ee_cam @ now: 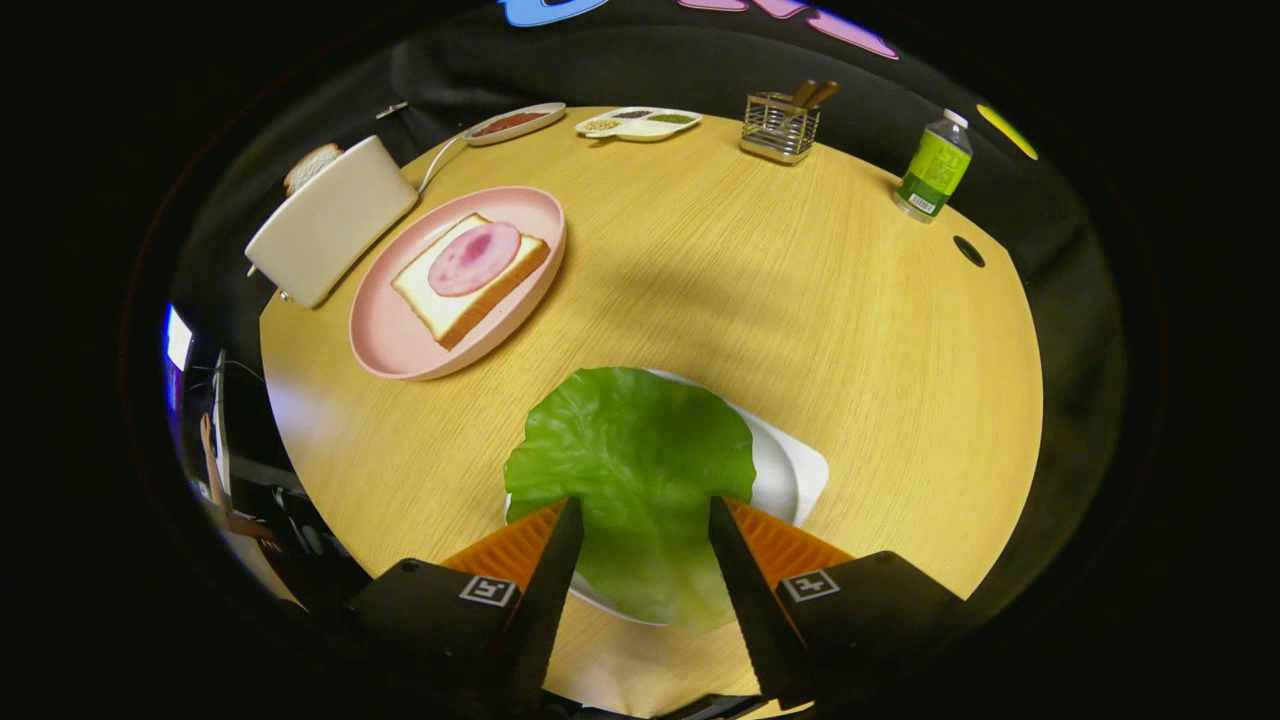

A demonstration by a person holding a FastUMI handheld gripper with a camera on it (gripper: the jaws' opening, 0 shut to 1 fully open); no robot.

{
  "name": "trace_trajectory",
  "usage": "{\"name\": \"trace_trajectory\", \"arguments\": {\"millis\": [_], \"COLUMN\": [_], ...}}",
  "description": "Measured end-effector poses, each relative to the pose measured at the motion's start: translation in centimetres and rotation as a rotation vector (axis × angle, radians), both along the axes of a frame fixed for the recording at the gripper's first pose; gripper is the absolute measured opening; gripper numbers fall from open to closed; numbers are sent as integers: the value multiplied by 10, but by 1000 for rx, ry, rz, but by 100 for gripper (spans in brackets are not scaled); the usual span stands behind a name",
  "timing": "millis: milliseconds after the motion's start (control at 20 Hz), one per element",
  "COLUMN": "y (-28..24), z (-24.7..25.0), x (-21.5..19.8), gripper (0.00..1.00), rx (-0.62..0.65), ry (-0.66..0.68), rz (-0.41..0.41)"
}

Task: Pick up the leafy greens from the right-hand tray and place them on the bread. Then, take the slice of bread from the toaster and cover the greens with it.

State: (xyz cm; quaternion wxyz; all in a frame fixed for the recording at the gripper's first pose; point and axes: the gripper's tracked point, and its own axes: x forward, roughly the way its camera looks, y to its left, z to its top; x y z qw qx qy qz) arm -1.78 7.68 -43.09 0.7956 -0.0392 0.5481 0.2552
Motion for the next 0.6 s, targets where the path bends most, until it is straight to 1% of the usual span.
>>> {"name": "trace_trajectory", "arguments": {"millis": [50,100,200,250,400,450,500,550,600], "y": [-5,-6,-7,-5,-4,-4,-5,-5,-7], "z": [-2,-5,-4,-5,-4,-4,-4,-3,3], "x": [1,3,2,3,1,0,1,1,4], "gripper": [81,79,67,67,20,14,11,11,7], "rx": [-29,-43,-54,-53,-54,-58,-57,-52,-47], "ry": [-10,-11,-11,-21,-33,-27,-18,-10,-14], "rz": [12,23,34,38,62,60,52,30,2]}}
